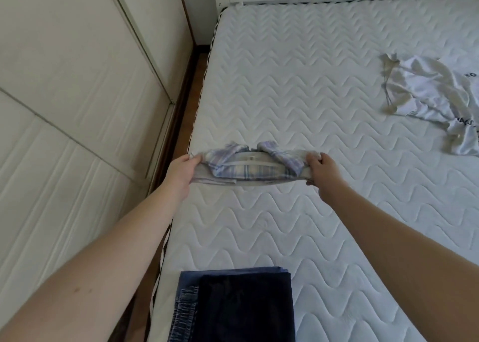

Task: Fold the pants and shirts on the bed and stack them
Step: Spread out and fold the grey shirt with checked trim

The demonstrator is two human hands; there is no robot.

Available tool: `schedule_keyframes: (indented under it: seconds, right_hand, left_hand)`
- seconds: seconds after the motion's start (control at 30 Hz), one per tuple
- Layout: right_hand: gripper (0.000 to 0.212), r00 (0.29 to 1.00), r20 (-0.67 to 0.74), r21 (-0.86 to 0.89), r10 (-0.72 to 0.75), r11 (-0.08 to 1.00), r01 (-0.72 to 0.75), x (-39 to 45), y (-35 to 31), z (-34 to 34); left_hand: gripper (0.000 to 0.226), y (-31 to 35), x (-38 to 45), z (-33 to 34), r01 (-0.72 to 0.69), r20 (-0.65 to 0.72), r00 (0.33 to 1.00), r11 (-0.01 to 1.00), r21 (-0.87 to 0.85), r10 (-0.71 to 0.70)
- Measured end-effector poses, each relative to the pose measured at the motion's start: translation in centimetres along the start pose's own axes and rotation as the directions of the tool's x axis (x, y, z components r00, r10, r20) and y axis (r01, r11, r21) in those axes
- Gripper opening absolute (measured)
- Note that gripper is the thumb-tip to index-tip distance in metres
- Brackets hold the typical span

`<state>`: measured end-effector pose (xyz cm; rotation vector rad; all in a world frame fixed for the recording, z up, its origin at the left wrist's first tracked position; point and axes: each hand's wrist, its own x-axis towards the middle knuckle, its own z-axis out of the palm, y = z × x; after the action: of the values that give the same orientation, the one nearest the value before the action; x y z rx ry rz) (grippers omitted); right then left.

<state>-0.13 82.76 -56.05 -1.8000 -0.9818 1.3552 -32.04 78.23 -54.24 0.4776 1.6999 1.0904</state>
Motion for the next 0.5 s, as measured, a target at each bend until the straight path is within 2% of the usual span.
schedule_keyframes:
  seconds: [0.1,0.23,0.33,0.5]
  right_hand:
    - [0.022,0.998,-0.019,-0.038,-0.064,0.997,0.063,2.9,0.1,1.1]
    - [0.02,0.999,0.001,-0.048,-0.045,0.998,0.045,5.3,2.9,2.3]
    - [0.019,0.998,0.029,-0.092,0.052,0.994,-0.05,5.7,7.8,2.9]
    - [0.016,0.958,0.095,-0.082,0.27,0.961,-0.263,3.6,16.9,3.3]
  left_hand:
    - [0.023,0.5,2.9,0.9,-0.021,0.004,1.0,0.998,-0.065,0.021]
    - [0.024,-3.0,5.8,1.3,0.014,-0.01,1.0,0.994,-0.109,-0.015]
    - [0.004,-9.3,6.8,1.3,0.102,-0.02,0.994,0.992,-0.081,-0.104]
    - [0.006,-19.8,6.3,-0.2,0.239,-0.076,0.969,0.969,0.067,-0.234]
